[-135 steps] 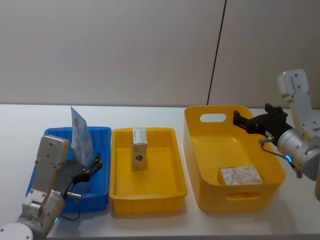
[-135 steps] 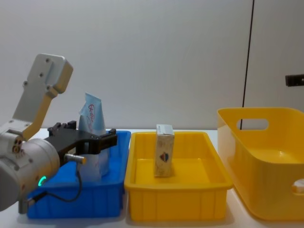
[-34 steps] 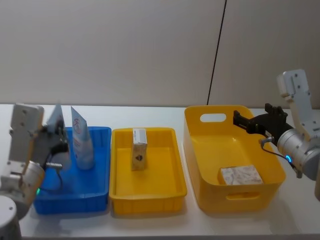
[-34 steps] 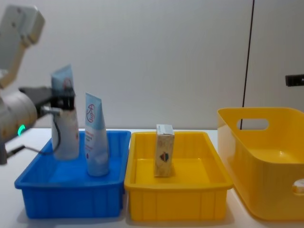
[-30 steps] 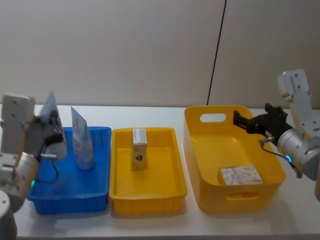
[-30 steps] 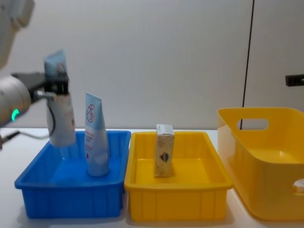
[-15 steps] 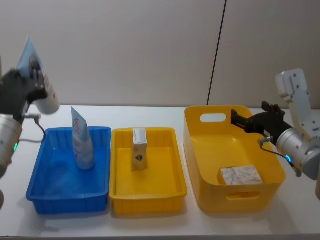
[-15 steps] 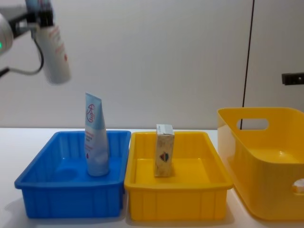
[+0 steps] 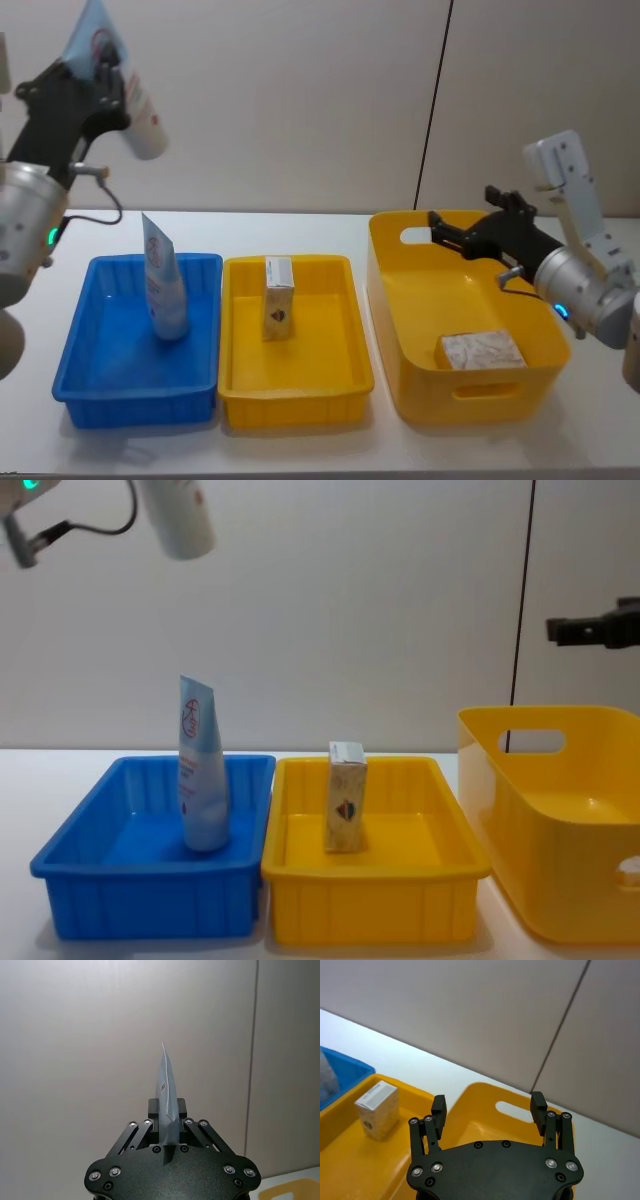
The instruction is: Bimanual collaborative sorting of washing and personal care products
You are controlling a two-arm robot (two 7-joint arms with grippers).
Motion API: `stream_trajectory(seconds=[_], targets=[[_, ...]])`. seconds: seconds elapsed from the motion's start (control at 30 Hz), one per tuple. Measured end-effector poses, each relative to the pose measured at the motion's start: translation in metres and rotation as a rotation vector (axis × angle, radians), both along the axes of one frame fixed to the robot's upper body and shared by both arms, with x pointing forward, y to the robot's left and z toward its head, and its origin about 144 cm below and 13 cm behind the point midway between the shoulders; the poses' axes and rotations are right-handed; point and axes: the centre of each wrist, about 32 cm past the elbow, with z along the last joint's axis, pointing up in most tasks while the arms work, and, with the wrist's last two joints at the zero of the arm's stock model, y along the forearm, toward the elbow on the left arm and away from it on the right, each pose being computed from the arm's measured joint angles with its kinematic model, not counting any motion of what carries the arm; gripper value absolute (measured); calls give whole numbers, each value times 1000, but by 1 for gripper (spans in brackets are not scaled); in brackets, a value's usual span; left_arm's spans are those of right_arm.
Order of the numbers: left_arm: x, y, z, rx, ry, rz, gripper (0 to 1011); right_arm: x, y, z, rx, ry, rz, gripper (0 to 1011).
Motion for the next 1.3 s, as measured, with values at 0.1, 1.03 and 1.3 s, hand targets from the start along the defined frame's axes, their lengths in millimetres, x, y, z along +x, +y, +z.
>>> stream_trajectory(seconds=[0.1, 1.03, 1.3], targets=[[4, -8, 5, 1, -15, -52, 165, 4, 2, 0, -12, -12, 41, 1003], [16, -51, -3, 81, 29, -267, 165, 45, 63, -3, -334, -125, 360, 1003], [16, -53, -5, 92, 41, -275, 165, 48, 72, -1, -377, -149, 376, 1003]])
